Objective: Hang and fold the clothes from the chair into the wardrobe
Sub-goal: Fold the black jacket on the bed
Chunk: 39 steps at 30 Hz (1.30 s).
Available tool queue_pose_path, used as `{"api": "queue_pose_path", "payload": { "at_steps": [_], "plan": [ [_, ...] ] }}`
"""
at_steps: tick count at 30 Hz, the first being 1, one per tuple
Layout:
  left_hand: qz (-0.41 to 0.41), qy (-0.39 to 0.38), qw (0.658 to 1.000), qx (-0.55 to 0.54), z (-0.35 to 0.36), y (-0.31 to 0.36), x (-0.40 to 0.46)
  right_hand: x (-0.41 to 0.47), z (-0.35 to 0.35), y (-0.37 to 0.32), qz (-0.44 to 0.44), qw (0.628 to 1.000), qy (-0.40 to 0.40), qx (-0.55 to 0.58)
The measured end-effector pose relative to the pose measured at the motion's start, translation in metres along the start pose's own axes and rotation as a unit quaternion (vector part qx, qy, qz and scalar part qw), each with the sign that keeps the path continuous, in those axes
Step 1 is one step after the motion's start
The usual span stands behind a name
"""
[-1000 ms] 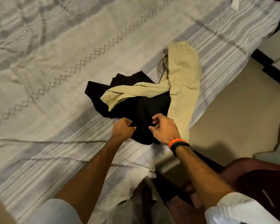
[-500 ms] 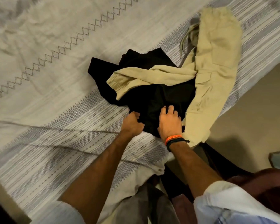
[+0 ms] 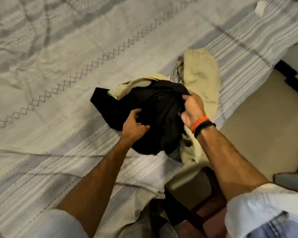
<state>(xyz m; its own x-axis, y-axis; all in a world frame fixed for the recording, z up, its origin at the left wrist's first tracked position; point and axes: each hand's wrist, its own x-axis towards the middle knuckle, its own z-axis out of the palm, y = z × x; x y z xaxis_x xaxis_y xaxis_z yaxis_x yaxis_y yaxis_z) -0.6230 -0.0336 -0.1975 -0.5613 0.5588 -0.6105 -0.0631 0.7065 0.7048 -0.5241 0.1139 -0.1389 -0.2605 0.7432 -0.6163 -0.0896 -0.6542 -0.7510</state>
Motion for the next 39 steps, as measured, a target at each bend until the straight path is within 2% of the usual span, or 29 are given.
{"api": "queue_pose_path", "payload": {
  "at_steps": [5, 8, 13, 16, 17, 18, 20, 23, 28, 30, 32, 34, 37, 39],
  "plan": [
    [0.073, -0.028, 0.994, -0.074, -0.014, 0.064, -0.006, -0.022, 0.018, -0.065, 0.022, 0.974, -0.057, 0.219],
    [0.099, -0.048, 0.990, -0.088, -0.031, 0.101, -0.011, -0.041, 0.033, -0.089, 0.024, 0.956, -0.109, 0.273],
    [0.086, -0.055, 0.967, -0.235, -0.064, 0.161, -0.046, -0.084, 0.056, -0.127, 0.014, 0.950, -0.185, 0.253],
    [0.081, -0.106, 0.912, -0.388, -0.084, 0.180, -0.072, -0.113, 0.060, -0.140, 0.003, 0.952, -0.212, 0.221],
    [0.082, -0.110, 0.903, -0.408, -0.087, 0.181, -0.078, -0.123, 0.059, -0.142, -0.002, 0.951, -0.225, 0.211],
    [0.090, -0.099, 0.906, -0.402, -0.088, 0.182, -0.083, -0.129, 0.057, -0.142, -0.008, 0.951, -0.235, 0.201],
    [0.101, -0.023, 0.922, -0.372, -0.088, 0.178, -0.093, -0.145, 0.049, -0.142, -0.025, 0.949, -0.250, 0.188],
    [0.107, 0.083, 0.914, -0.383, -0.096, 0.173, -0.108, -0.159, 0.031, -0.138, -0.053, 0.953, -0.250, 0.161],
    [0.123, 0.097, 0.881, -0.447, -0.114, 0.171, -0.151, -0.175, -0.010, -0.112, -0.088, 0.968, -0.232, 0.044],
    [0.150, 0.085, 0.872, -0.457, -0.119, 0.171, -0.172, -0.185, -0.024, -0.099, -0.124, 0.971, -0.196, -0.059],
    [0.175, 0.067, 0.868, -0.460, -0.124, 0.173, -0.192, -0.197, -0.036, -0.085, -0.133, 0.959, -0.165, -0.190],
    [0.196, 0.062, 0.869, -0.451, -0.129, 0.177, -0.216, -0.206, -0.041, -0.069, -0.132, 0.928, -0.141, -0.319],
    [0.222, 0.033, 0.866, -0.447, -0.138, 0.180, -0.244, -0.226, -0.033, -0.055, -0.172, 0.834, -0.068, -0.520],
    [0.224, -0.002, 0.862, -0.454, -0.148, 0.180, -0.254, -0.244, -0.022, -0.046, -0.202, 0.794, -0.049, -0.571]
  ]
}}
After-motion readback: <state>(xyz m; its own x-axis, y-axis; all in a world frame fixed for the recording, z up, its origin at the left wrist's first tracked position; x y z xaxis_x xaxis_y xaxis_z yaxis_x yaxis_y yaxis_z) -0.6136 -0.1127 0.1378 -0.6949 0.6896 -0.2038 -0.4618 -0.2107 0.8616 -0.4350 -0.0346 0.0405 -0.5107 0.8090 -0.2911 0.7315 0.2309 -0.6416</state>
